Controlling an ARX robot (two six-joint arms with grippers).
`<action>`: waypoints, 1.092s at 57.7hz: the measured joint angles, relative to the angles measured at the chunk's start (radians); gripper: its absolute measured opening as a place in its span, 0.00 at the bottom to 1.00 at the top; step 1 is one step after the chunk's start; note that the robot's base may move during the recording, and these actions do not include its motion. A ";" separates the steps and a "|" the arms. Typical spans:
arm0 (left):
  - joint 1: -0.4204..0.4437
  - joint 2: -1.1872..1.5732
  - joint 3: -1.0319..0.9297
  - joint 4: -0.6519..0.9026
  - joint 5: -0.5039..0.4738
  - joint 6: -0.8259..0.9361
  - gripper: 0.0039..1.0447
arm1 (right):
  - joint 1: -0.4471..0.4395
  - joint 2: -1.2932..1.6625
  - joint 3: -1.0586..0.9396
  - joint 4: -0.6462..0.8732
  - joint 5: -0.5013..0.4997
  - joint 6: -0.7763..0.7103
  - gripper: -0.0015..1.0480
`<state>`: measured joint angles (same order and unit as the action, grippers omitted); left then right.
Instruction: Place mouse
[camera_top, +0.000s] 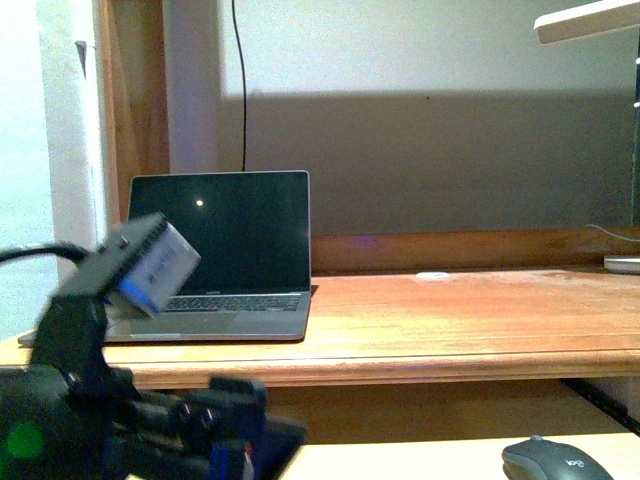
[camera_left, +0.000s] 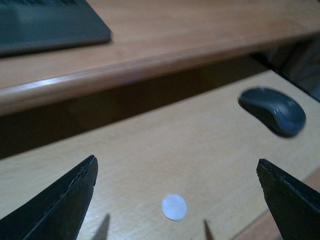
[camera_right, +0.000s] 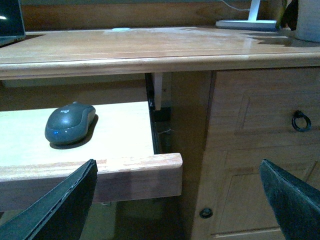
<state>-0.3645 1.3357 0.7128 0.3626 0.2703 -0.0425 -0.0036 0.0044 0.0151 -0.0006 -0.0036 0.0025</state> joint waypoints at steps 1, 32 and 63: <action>0.000 -0.021 -0.004 0.005 -0.023 -0.008 0.93 | 0.000 0.000 0.000 0.000 0.000 0.000 0.93; -0.093 -1.017 -0.504 -0.307 -0.716 0.117 0.83 | 0.000 0.000 0.000 0.000 0.000 0.000 0.93; 0.357 -1.330 -0.702 -0.365 -0.272 0.048 0.02 | -0.001 0.013 0.005 -0.019 -0.035 -0.006 0.93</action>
<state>-0.0071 0.0059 0.0109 -0.0021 -0.0017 0.0059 -0.0044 0.0174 0.0196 -0.0196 -0.0383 -0.0032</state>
